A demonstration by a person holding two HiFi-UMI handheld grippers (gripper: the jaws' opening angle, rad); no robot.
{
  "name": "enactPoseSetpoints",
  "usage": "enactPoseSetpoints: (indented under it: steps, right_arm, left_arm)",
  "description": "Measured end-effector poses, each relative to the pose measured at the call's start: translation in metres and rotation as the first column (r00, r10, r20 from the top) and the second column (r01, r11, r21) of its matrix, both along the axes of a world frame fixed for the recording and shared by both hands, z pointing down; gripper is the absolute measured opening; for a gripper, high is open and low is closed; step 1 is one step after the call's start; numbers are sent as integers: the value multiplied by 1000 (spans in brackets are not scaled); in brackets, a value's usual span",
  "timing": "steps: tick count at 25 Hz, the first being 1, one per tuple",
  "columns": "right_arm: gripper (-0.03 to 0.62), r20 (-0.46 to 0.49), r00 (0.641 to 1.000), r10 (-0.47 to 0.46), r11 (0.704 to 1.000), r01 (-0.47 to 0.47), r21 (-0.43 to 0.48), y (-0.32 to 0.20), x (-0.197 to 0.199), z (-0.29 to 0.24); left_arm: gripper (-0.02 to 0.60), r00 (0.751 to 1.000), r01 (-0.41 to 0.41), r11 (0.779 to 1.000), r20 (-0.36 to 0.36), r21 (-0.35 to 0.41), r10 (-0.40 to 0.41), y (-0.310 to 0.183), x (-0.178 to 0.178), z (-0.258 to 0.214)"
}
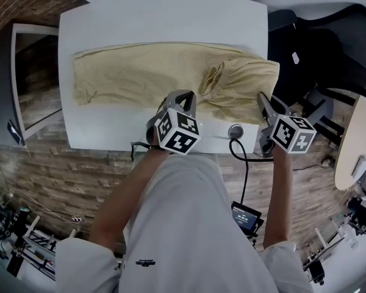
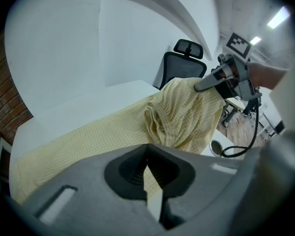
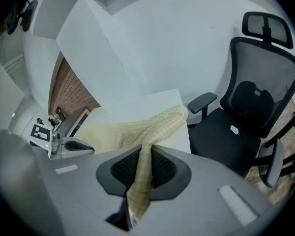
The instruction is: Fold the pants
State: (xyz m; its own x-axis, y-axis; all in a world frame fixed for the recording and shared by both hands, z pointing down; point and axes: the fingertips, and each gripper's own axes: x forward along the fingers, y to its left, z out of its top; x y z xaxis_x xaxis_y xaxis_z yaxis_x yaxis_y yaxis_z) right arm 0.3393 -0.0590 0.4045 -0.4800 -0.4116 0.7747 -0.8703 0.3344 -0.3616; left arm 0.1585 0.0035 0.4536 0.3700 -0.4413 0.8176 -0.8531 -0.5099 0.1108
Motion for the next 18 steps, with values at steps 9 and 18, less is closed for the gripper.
enactPoseSetpoints:
  steps: [9,18]
  right_arm:
    - [43,-89,995,-38,997,44,63,1,-41,-31]
    - [43,-92,995,-35,994,44,101,8,-85,-52]
  left_arm:
    - [3,998,52,999,-42,14,-52,17,-50,-27]
    - [3,996,57,998,-74,35,-55,27,-82,-44]
